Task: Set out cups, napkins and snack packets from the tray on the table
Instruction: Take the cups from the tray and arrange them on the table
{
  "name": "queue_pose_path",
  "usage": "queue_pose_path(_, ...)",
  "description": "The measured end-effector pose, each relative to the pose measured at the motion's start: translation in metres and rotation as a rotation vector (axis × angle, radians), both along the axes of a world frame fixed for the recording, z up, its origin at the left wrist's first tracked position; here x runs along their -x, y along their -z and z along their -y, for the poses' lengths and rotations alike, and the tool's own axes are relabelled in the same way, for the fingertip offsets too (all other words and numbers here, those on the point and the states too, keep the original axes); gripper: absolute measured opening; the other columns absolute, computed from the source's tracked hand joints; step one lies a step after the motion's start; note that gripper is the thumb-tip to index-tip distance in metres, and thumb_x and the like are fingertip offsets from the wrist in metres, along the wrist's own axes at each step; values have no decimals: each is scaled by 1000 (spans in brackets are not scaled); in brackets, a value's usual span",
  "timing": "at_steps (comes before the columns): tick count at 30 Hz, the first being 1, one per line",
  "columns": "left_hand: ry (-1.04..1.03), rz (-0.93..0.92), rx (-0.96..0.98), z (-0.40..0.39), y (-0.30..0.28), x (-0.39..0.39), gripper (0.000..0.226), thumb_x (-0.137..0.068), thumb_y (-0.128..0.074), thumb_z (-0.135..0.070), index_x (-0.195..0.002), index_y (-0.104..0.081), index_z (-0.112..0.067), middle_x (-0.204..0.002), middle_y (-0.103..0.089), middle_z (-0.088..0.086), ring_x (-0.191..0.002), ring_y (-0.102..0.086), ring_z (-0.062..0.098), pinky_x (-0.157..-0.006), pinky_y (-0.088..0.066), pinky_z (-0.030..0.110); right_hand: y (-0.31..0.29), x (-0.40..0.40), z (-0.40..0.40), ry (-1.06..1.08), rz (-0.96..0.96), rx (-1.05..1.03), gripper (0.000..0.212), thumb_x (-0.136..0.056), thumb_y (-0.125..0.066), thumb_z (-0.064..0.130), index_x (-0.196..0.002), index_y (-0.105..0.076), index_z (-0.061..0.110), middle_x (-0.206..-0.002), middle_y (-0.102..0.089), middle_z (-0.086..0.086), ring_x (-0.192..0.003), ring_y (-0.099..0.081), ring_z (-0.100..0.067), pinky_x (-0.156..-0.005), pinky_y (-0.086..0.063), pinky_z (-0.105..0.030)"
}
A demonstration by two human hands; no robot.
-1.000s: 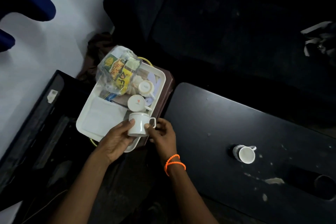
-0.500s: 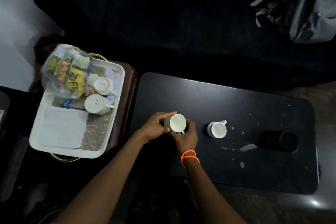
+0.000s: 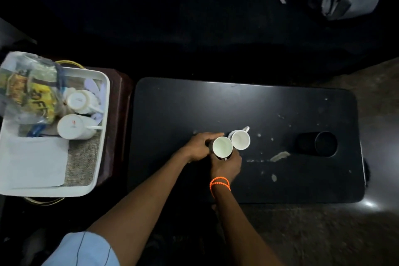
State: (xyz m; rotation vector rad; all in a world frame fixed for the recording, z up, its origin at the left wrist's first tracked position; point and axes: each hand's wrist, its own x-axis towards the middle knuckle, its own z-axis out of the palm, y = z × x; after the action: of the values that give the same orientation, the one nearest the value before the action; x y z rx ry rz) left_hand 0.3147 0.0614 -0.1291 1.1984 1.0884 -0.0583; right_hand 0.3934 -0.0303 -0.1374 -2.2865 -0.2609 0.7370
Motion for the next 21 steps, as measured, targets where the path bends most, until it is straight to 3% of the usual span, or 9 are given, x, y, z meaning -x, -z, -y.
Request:
queue_pose_path(3, -13, -26, -13, -3, 2, 6, 83, -81, -46, 24, -153, -50, -19, -160, -46, 3, -149, -40, 17, -117, -31, 21, 7, 1, -1, 20, -38, 90, 63, -53, -93, 23, -111, -71, 15, -106, -72, -8, -99, -71, -26, -87, -60, -43)
queue_pose_path(5, -135, -51, -26, -7, -5, 19, 85, -81, -44, 24, -153, -49, -20, -158, -48, 5, -148, -43, 18, -117, -38, 25, 2, 6, 2, 49, -79, 165, 71, -53, -98, 20, -115, -68, 2, -116, -68, -22, -111, -65, -39, -96, -55, -47)
queue_pose_path(9, -386, -45, -50, -2, -11, 52, 75, -84, -46, 23, -147, -55, -17, -144, -60, 6, -137, -55, 18, -83, -50, 6, -8, 23, 21, 186, -264, 380, 82, -60, -98, 23, -126, -61, -6, -131, -58, -30, -125, -56, -43, -107, -47, -45)
queue_pose_path(11, -516, -49, -148, 4, -17, 68, 70, -82, -47, 24, -139, -62, -14, -131, -66, 4, -128, -63, 24, -81, -51, 5, -13, 34, 25, 144, -254, 375, 77, -67, -94, 23, -129, -59, -7, -132, -58, -30, -126, -54, -43, -108, -44, -42)
queue_pose_path(15, -740, -226, -723, -5, -40, 148, 65, -75, -50, 17, -124, -71, -21, -113, -70, 1, -96, -67, 21, -87, -55, 27, -32, 100, -6, -277, -137, 159, 70, -79, -83, 19, -136, -54, -7, -133, -55, -26, -129, -51, -41, -114, -39, -41)
queue_pose_path(17, -861, -454, -937, -10, -45, 191, 54, -76, -55, 7, -120, -72, -18, -112, -66, 5, -102, -63, 26, -95, -51, 33, -40, 134, -28, -554, -109, 93, 69, -84, -78, 23, -142, -51, -5, -139, -54, -23, -134, -47, -37, -117, -33, -38)
queue_pose_path(19, -1027, -648, -939, -15, -45, 225, 47, -80, -59, -4, -124, -69, -14, -119, -60, 13, -114, -56, 33, -102, -45, 39, -47, 162, -53, -804, -109, 23, 65, -87, -74, 27, -142, -52, 0, -140, -55, -20, -133, -48, -36, -115, -35, -37)
queue_pose_path(21, -1121, -724, -786, -24, -44, 250, 41, -88, -61, -12, -129, -65, -9, -127, -59, 20, -122, -51, 36, -104, -40, 40, -54, 188, -78, -1022, -92, -34, 59, -87, -73, 36, -137, -59, 8, -134, -61, -16, -125, -54, -36, -108, -43, -42)
